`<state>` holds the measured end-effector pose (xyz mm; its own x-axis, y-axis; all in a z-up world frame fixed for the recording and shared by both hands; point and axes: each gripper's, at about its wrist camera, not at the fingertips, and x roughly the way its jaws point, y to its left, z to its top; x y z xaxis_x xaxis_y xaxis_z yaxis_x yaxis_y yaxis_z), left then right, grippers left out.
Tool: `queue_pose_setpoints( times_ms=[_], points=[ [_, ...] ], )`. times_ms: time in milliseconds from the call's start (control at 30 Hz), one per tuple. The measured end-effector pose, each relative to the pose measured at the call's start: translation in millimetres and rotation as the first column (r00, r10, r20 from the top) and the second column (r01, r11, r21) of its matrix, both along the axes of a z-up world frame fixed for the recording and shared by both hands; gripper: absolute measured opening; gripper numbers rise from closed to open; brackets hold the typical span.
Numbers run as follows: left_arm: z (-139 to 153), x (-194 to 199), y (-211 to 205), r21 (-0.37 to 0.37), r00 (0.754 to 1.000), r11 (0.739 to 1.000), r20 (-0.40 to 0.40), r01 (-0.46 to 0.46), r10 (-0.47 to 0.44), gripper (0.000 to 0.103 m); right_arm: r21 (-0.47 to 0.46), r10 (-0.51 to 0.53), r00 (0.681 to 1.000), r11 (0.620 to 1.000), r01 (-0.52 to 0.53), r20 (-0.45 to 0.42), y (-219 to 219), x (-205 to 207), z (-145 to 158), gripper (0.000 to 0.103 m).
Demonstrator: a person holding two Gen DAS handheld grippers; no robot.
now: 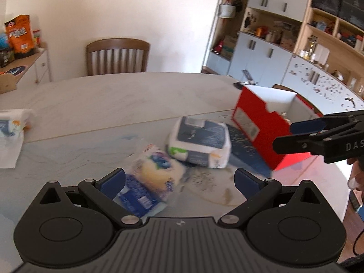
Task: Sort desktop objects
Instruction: 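Lift both open tools out of the shoebox and back toward the table, then move left tool toward the blue biscuit pack while right tool approaches the white cable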
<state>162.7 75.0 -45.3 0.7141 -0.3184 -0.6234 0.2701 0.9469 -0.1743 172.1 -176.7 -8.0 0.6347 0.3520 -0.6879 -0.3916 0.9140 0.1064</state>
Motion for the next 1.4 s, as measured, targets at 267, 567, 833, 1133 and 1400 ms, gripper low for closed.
queue_pose_setpoints(
  times_ms=[267, 567, 833, 1133, 1400],
  points=[
    [-19.3, 10.2, 16.6, 0.035, 0.997, 0.997, -0.037, -0.063, 0.064, 0.102, -0.006, 0.033, 0.999, 0.999, -0.033, -0.016, 27.3, 13.7, -11.2, 0.08],
    [-41.0, 25.0, 23.1, 0.079, 0.991, 0.991, -0.066, -0.107, 0.113, 0.102, -0.031, 0.061, 0.996, 0.998, -0.063, -0.069, 43.3, 19.0, -30.5, 0.078],
    [-58.6, 35.1, 26.5, 0.103, 0.985, 0.985, -0.088, -0.141, 0.15, 0.099, -0.042, 0.074, 0.99, 0.996, -0.079, -0.123, 48.1, 6.9, -49.7, 0.078],
    [-69.4, 44.0, 25.7, 0.136, 0.979, 0.976, -0.09, -0.172, 0.185, 0.092, -0.057, 0.098, 0.981, 0.992, -0.109, -0.168, 62.0, -9.6, -70.6, 0.078],
    [-77.2, 47.0, 26.9, 0.158, 0.977, 0.971, -0.09, -0.179, 0.194, 0.091, -0.074, 0.089, 0.976, 0.992, -0.105, -0.2, 72.1, -16.0, -87.7, 0.079]
  ],
)
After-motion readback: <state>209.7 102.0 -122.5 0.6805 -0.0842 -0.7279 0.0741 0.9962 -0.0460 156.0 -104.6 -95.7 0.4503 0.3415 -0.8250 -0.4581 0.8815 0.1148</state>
